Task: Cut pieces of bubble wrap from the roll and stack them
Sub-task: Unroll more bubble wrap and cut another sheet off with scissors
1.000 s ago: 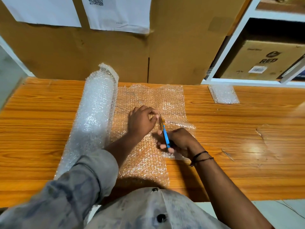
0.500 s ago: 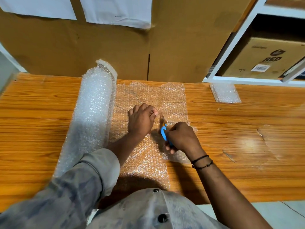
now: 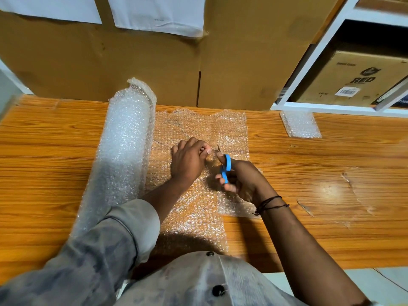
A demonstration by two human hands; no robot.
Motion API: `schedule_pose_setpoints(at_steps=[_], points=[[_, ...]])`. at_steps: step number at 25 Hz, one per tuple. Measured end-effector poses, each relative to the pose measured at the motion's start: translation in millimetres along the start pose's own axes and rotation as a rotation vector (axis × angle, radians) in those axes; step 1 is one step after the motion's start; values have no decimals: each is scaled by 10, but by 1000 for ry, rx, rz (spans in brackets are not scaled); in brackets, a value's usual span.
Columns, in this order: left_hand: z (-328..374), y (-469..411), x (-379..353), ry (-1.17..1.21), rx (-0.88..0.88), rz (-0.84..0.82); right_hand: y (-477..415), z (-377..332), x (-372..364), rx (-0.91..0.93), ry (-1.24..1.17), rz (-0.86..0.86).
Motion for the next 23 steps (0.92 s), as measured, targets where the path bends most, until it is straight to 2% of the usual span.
schedule_pose_setpoints(at_steps=[5, 10, 13, 16, 23], points=[[13, 14, 24, 31, 0, 21, 32, -40, -48, -31, -48, -92], [-4, 7, 34, 52, 3, 25, 187, 27, -70, -23, 180, -26], [11, -1, 44, 45, -3, 25, 281, 87, -75, -22, 167, -20], [26, 2, 64, 47, -3, 27, 221, -4, 50, 3, 252, 50], [49, 8, 65, 51, -7, 24, 146, -272, 51, 13, 244, -4]])
Point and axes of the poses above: each hand's wrist, its own y-axis away from the middle knuckle, its own x-axis out of the back of the hand, z = x × y, the point moved 9 cm from there along -y, towards the middle knuckle, and after that the axes turned 3 degrees about -x, right-handed, at the moved point
